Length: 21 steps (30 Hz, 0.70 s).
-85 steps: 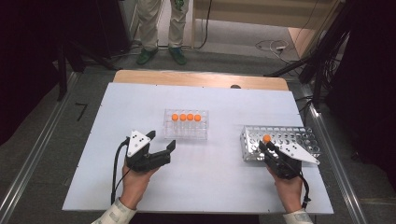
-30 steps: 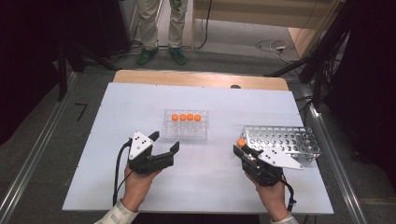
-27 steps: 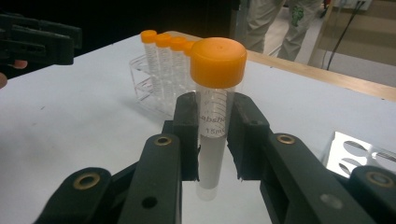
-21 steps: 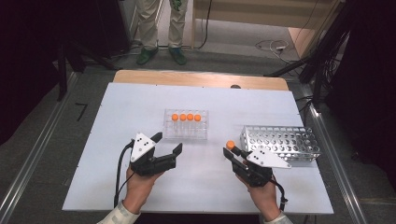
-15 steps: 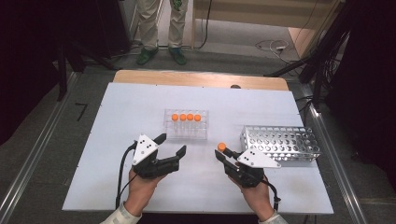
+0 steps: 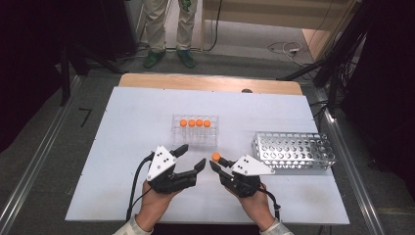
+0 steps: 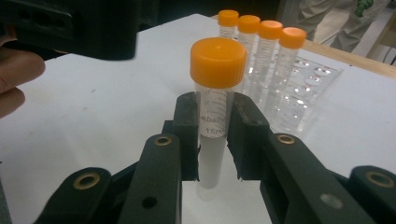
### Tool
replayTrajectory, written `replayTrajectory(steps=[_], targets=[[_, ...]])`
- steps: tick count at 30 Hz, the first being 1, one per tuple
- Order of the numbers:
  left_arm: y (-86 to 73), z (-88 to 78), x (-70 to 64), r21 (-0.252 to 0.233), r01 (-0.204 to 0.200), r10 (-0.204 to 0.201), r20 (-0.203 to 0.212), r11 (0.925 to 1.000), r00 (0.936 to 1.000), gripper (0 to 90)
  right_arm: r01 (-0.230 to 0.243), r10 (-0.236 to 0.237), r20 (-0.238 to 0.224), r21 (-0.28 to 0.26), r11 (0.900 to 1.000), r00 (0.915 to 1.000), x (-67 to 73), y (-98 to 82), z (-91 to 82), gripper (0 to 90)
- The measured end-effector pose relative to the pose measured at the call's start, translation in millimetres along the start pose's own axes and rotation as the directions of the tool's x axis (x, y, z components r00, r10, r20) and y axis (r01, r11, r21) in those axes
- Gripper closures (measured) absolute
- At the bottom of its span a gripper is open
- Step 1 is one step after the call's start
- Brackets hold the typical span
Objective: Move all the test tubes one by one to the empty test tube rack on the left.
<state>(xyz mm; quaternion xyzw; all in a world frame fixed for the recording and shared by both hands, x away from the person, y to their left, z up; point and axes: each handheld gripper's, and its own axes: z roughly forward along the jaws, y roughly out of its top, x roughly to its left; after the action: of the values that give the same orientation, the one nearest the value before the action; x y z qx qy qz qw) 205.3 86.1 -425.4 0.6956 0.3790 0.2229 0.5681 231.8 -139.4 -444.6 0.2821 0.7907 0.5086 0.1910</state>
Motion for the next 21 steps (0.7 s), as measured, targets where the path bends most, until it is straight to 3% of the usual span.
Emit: replayTrajectory(steps=[11, 21], targets=[[-2.6, 3.8, -8.4, 0.002, -0.043, 0.043, 0.049, 0.9991, 0.9978, 50.4, 0.024, -0.023, -0.055, 0.008, 1.0, 0.9982, 18.2, 5.5, 14.2, 72.0], [-4.7, 5.0, -10.7, 0.007, -0.077, 0.077, 0.035, 0.997, 0.9965, 62.7, 0.015, -0.014, -0.084, 0.004, 1.0, 0.9964, 23.0, 8.4, 17.2, 72.0]])
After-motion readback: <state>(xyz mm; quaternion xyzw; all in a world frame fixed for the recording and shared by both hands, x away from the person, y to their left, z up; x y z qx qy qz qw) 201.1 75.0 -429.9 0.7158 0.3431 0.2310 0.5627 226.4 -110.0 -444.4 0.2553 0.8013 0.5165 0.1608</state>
